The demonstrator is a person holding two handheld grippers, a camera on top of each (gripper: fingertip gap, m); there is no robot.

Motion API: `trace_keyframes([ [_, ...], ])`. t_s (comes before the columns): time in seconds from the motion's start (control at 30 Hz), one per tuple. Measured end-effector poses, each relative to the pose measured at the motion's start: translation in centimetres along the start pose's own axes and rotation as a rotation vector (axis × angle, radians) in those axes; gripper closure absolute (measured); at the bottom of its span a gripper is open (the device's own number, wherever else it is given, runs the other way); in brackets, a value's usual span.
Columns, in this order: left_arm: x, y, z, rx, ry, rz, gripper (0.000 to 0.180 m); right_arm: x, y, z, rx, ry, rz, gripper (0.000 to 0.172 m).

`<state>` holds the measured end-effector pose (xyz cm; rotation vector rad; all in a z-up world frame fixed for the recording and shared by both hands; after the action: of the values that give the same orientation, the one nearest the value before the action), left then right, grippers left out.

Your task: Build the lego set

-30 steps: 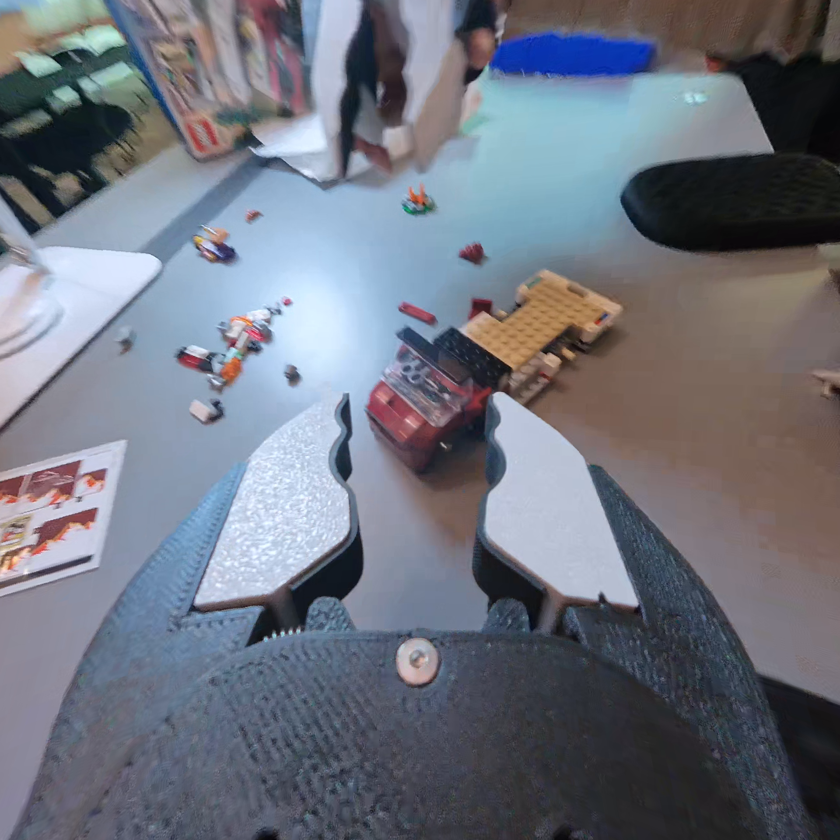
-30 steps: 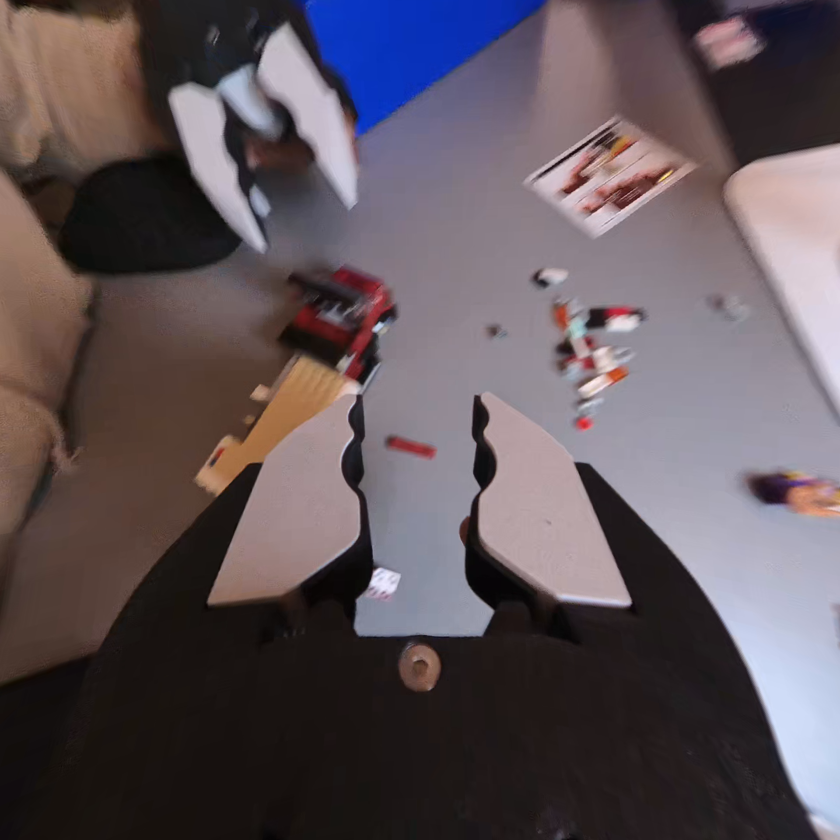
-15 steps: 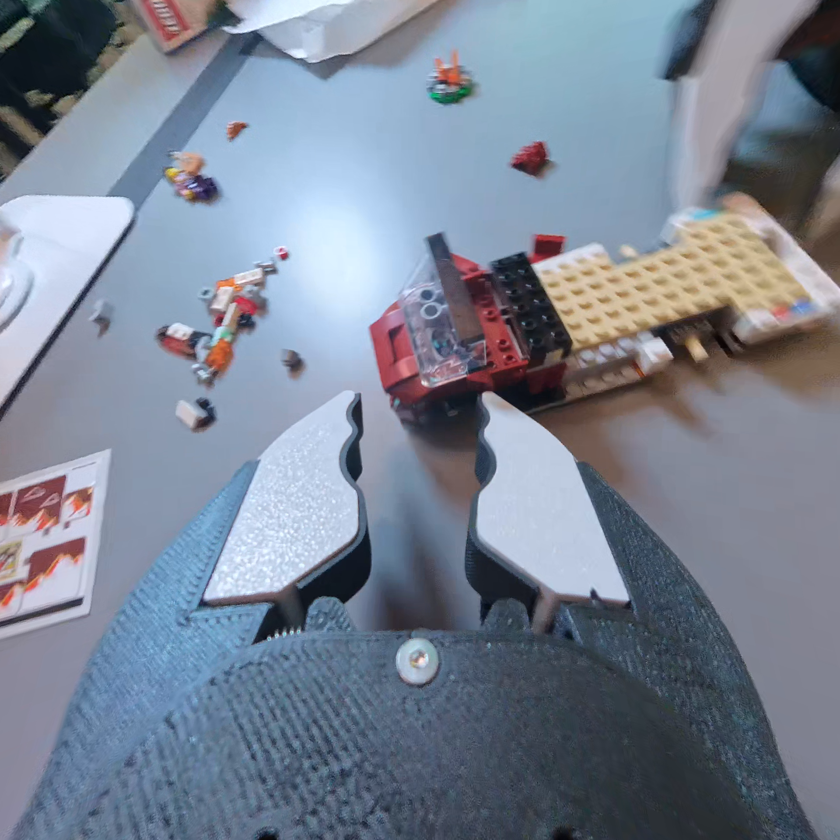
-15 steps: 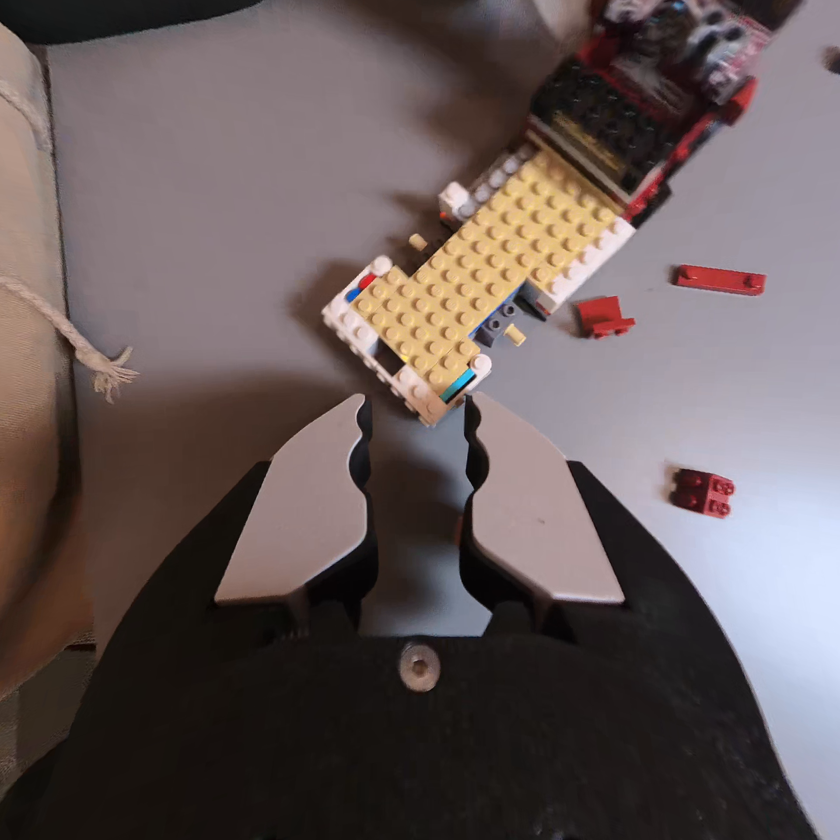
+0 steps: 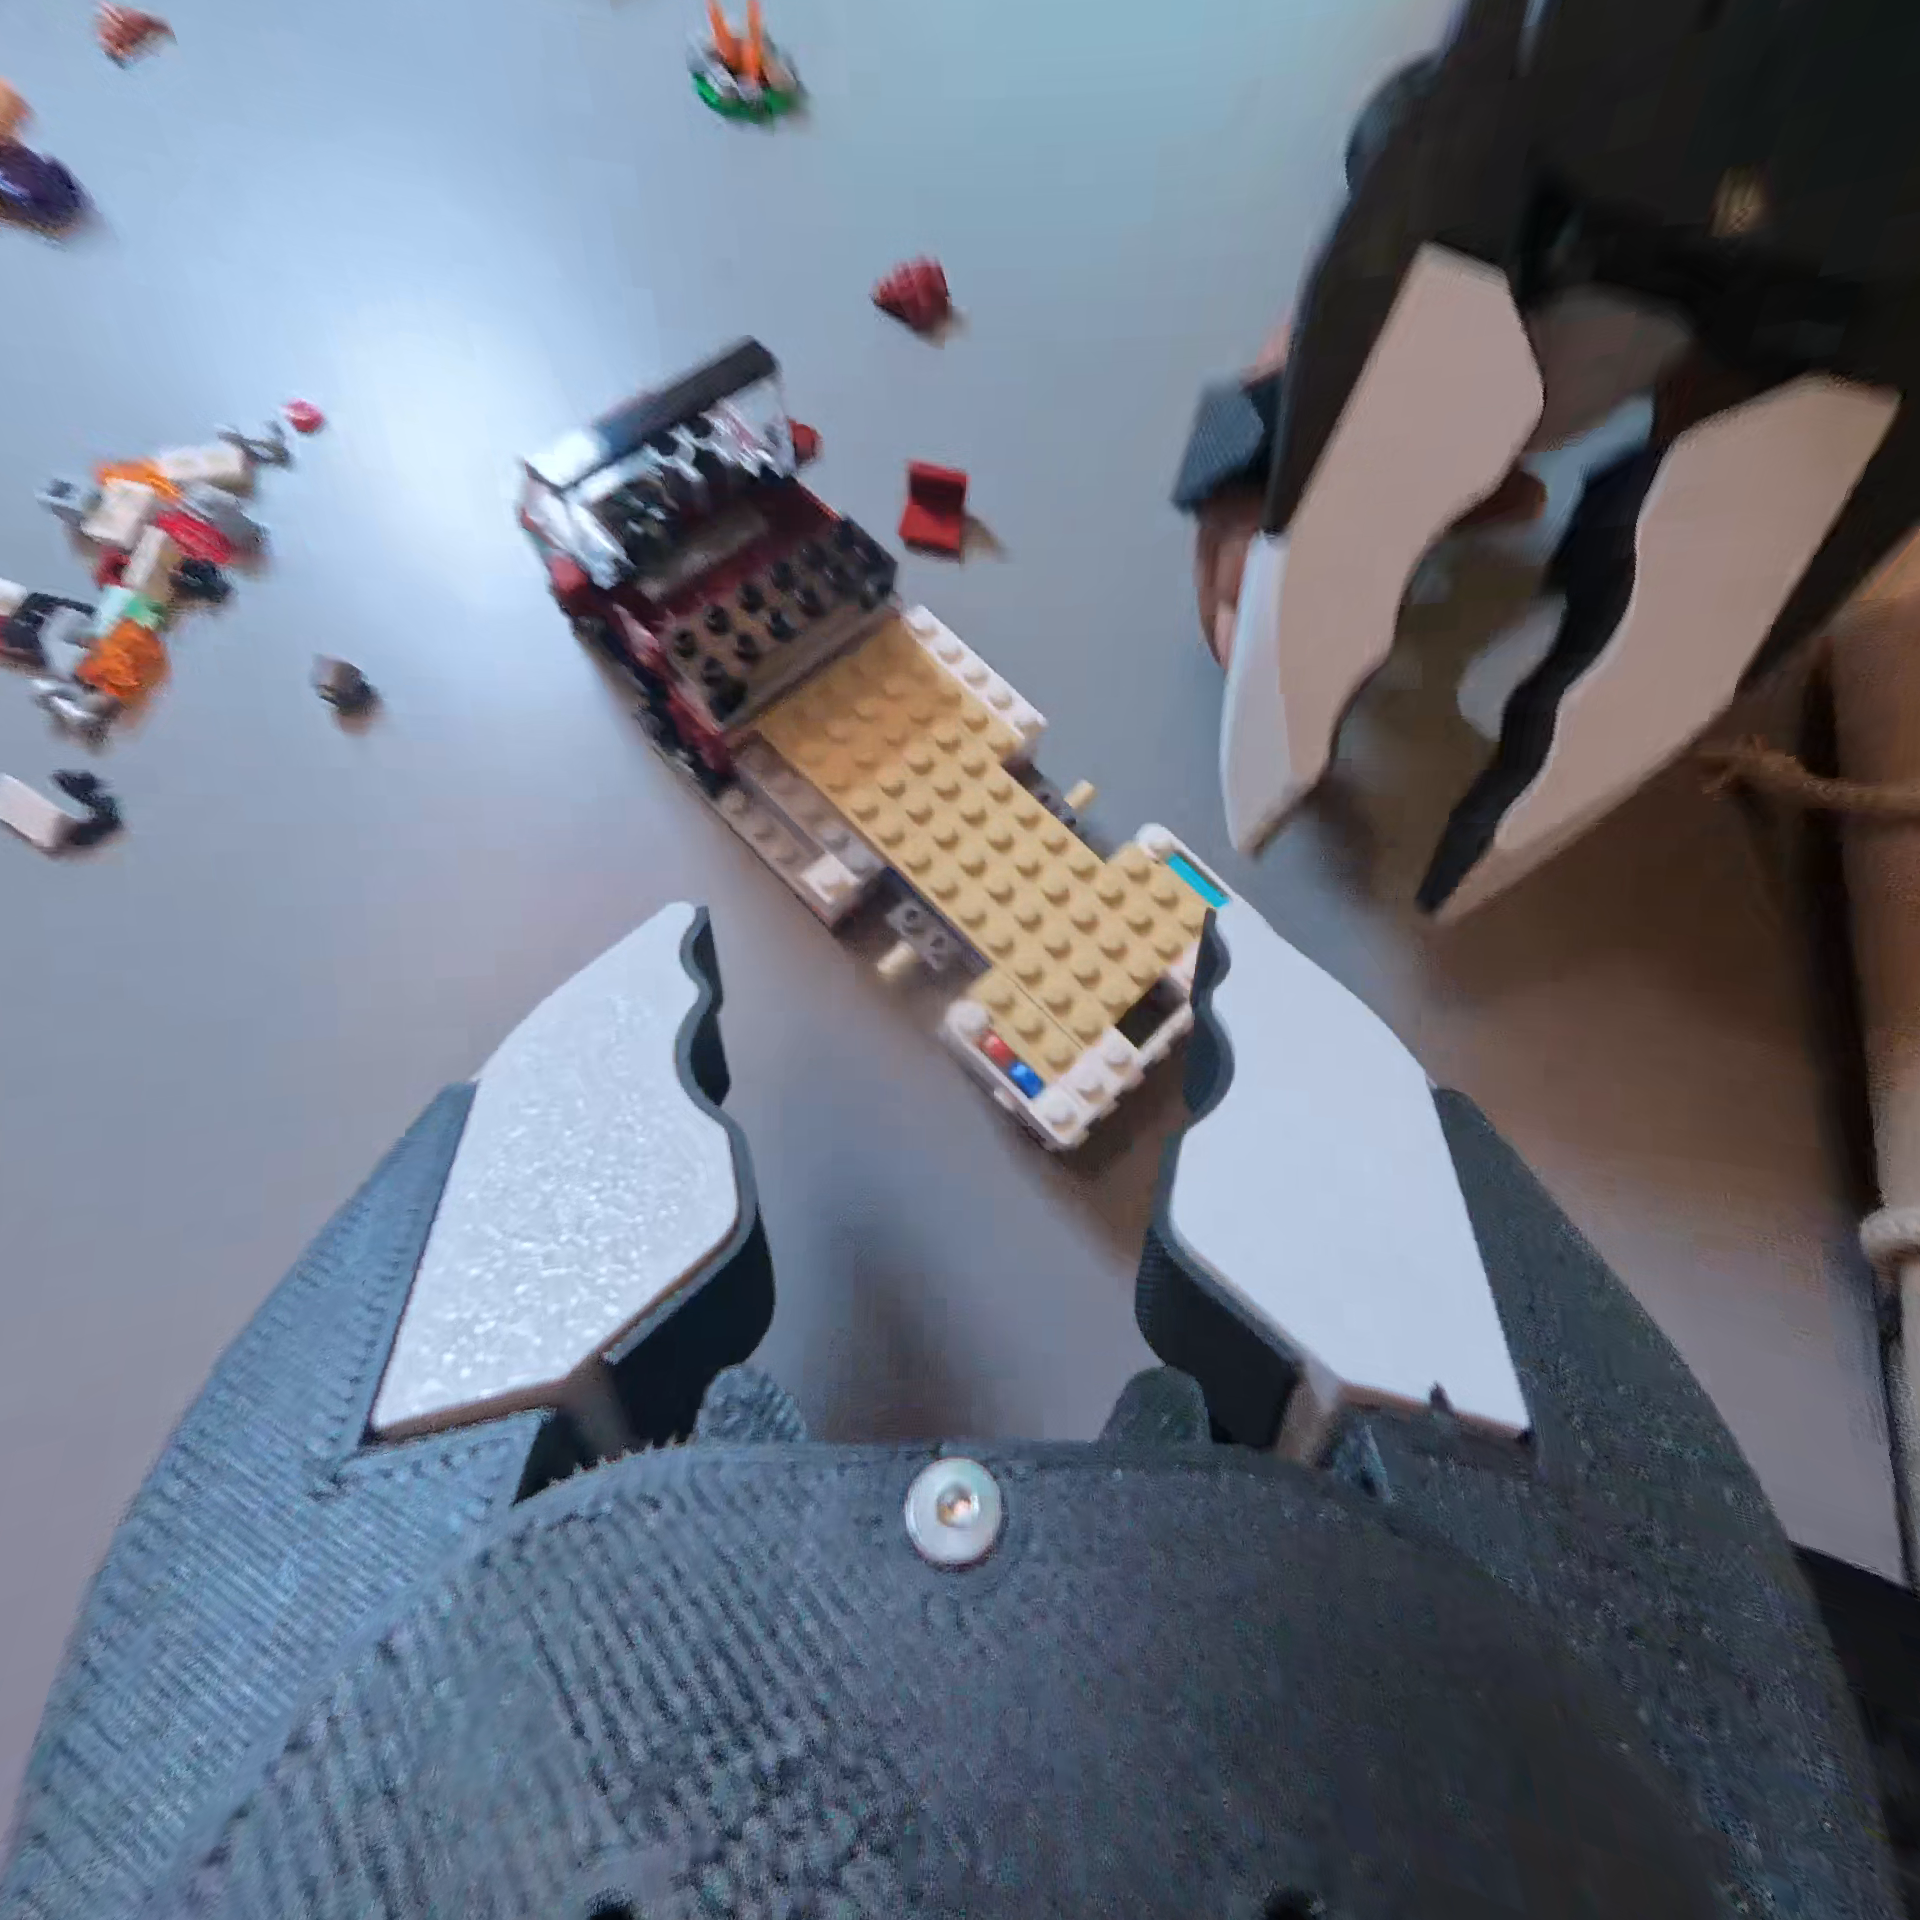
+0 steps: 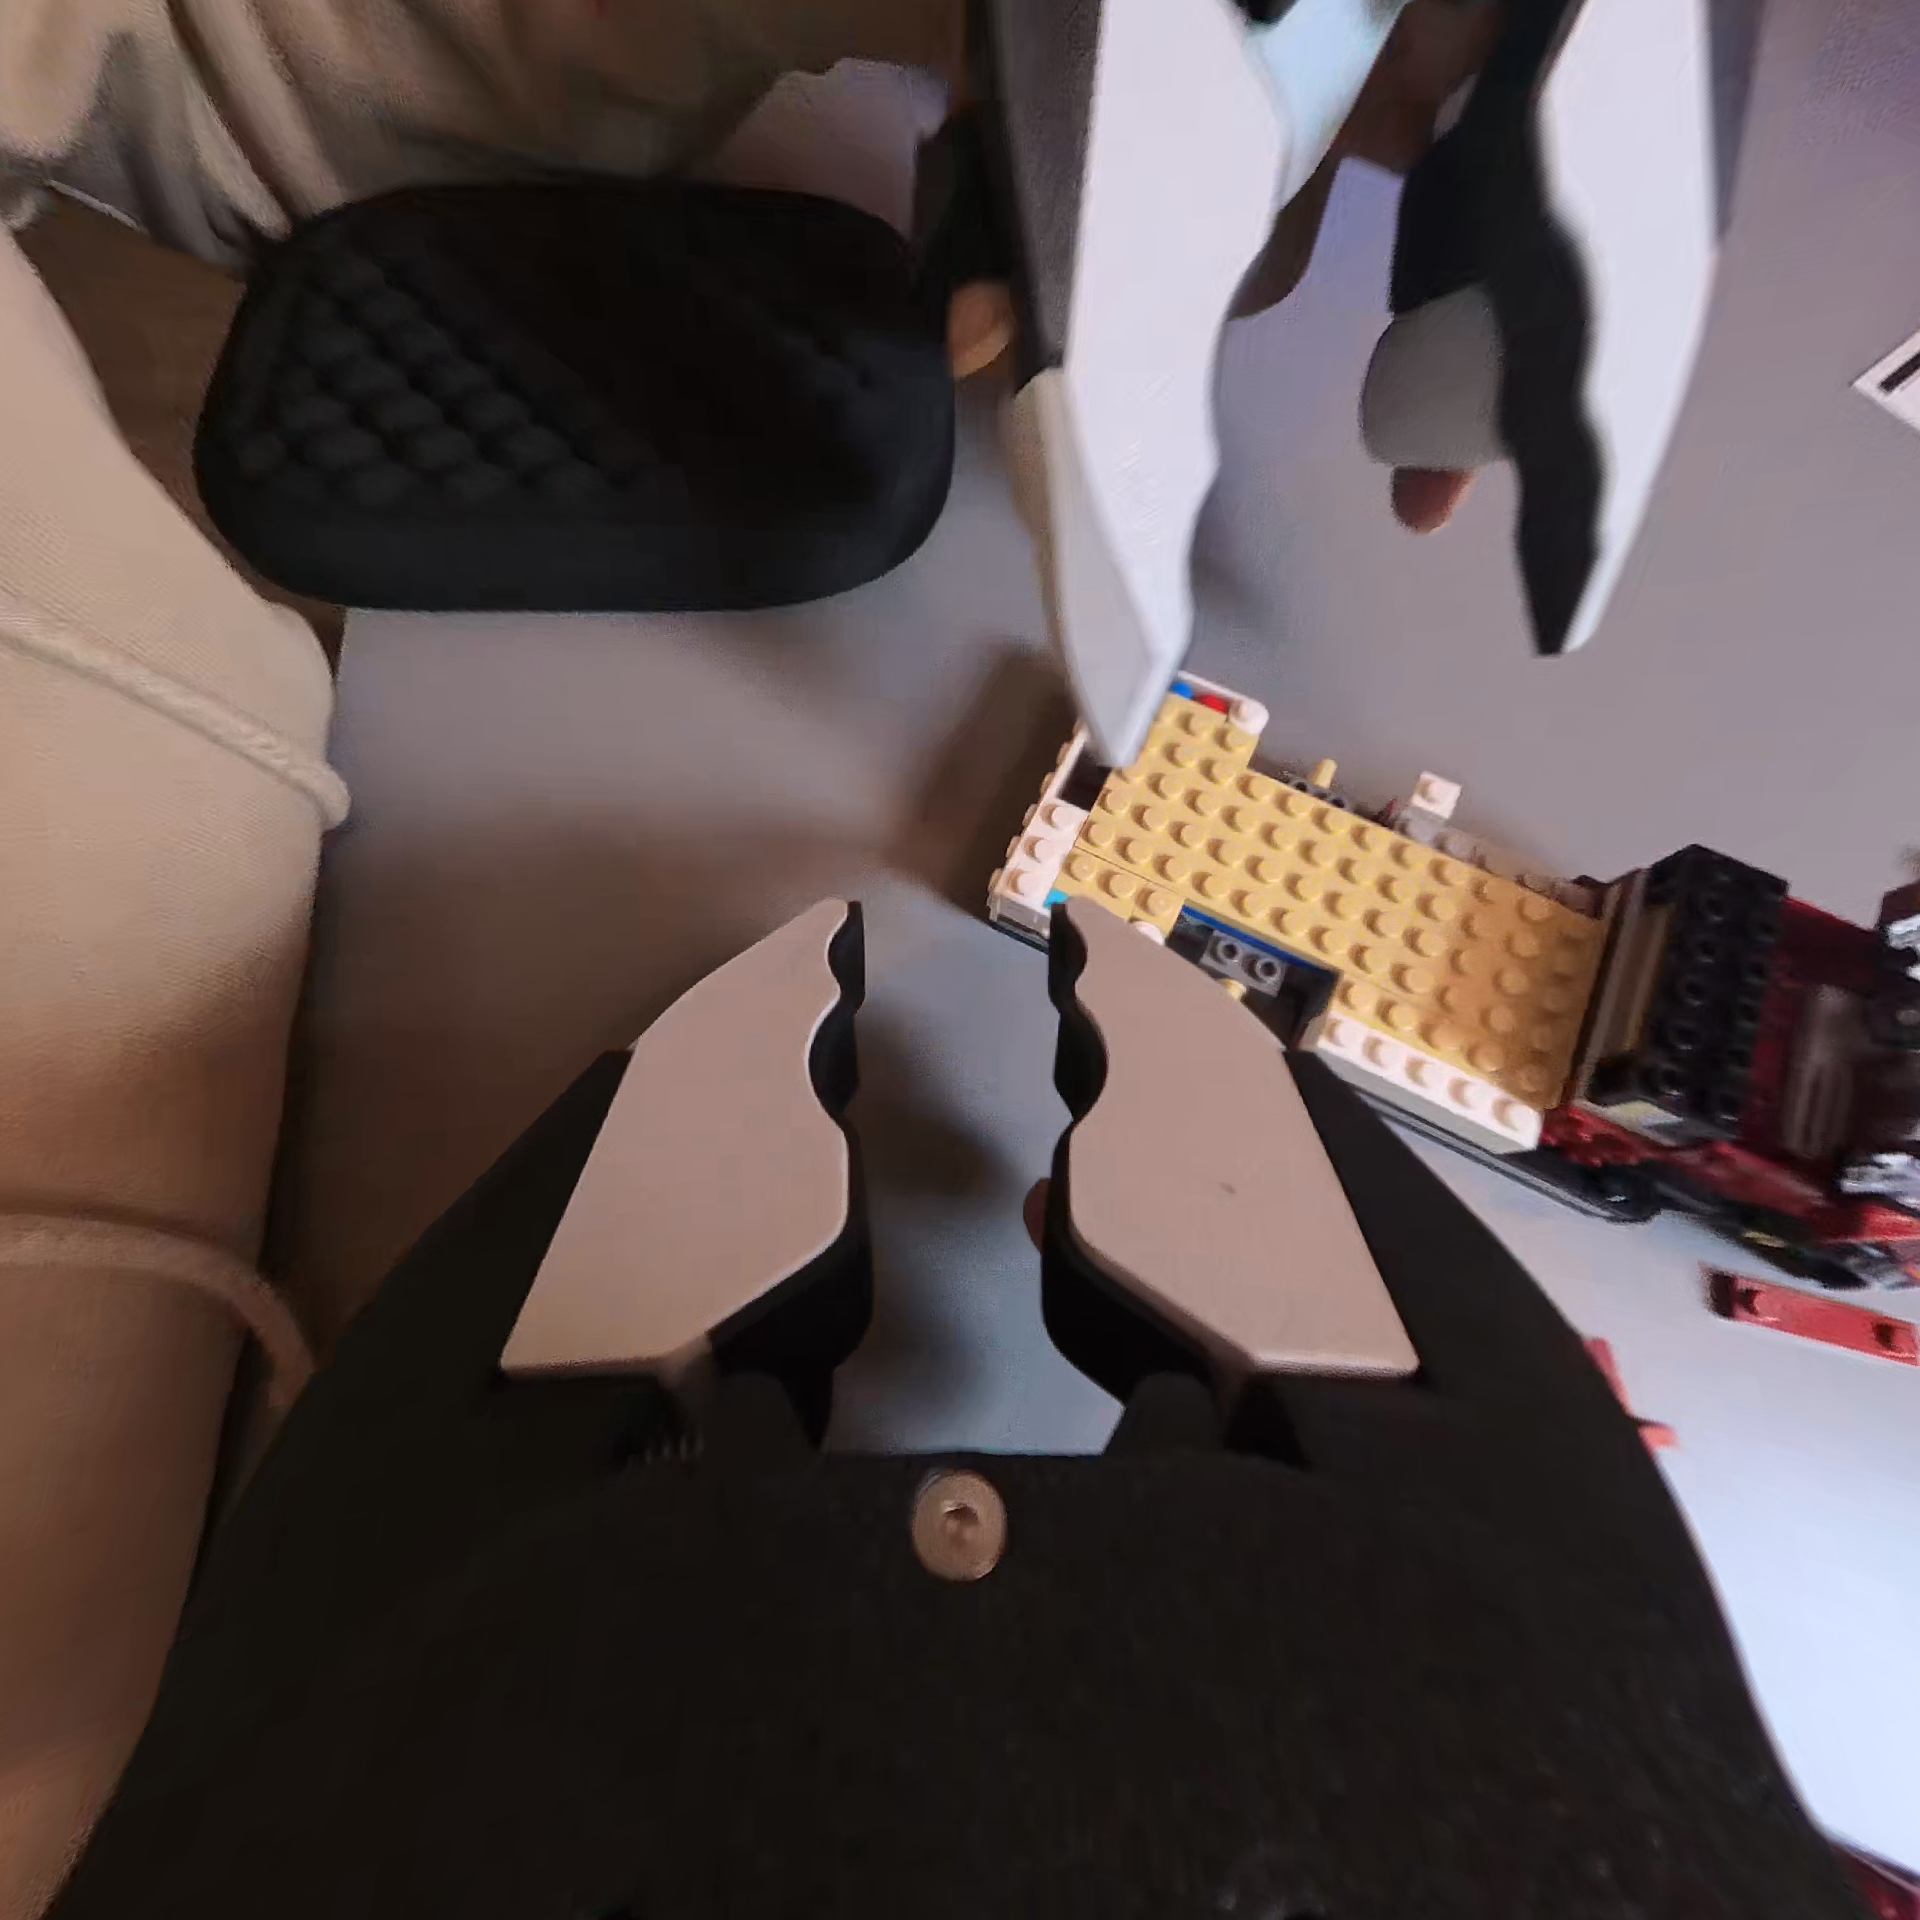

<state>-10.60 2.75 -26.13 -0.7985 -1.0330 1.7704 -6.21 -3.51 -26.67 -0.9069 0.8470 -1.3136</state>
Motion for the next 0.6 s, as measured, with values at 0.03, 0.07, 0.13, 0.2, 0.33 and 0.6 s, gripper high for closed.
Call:
trace_keyframes([
  [0.03, -0.8, 0.4, -0.1, 0.034, 0.019, -0.003, 0.091, -0.7, -0.4, 0.9, -0.014, 0.01, 0.009, 0.137],
  [0.07, -1.5, 0.8, -0.3, 0.057, 0.038, -0.004, 0.09, -2.0, -0.9, 2.2, -0.033, 0.053, 0.013, 0.137],
  [0.13, -2.4, 1.6, -0.9, 0.098, 0.06, -0.024, 0.089, -5.4, -1.3, 5.3, -0.049, 0.158, -0.015, 0.137],
  [0.2, -2.6, 2.5, -1.5, 0.131, 0.069, -0.067, 0.095, -8.7, -0.2, 8.4, 0.009, 0.249, -0.055, 0.137],
  [0.33, -2.1, 2.9, -1.7, 0.122, 0.068, -0.134, 0.104, -12.6, 3.2, 12.0, 0.13, 0.331, -0.087, 0.137],
  [0.6, -2.2, 3.0, -1.4, 0.074, 0.128, -0.178, 0.106, -14.3, 7.3, 12.7, 0.324, 0.249, -0.082, 0.139],
])
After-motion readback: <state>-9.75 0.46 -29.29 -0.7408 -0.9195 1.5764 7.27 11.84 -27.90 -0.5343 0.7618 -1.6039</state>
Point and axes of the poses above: each gripper's, where its closed fingertips meet, z back along the fingers, y out of its underside, x = y × z across the jaws, the point moved 1 cm from there along z, back along the fingers, and after that the axes turned 14 degrees about -x, right-handed, at the moved point
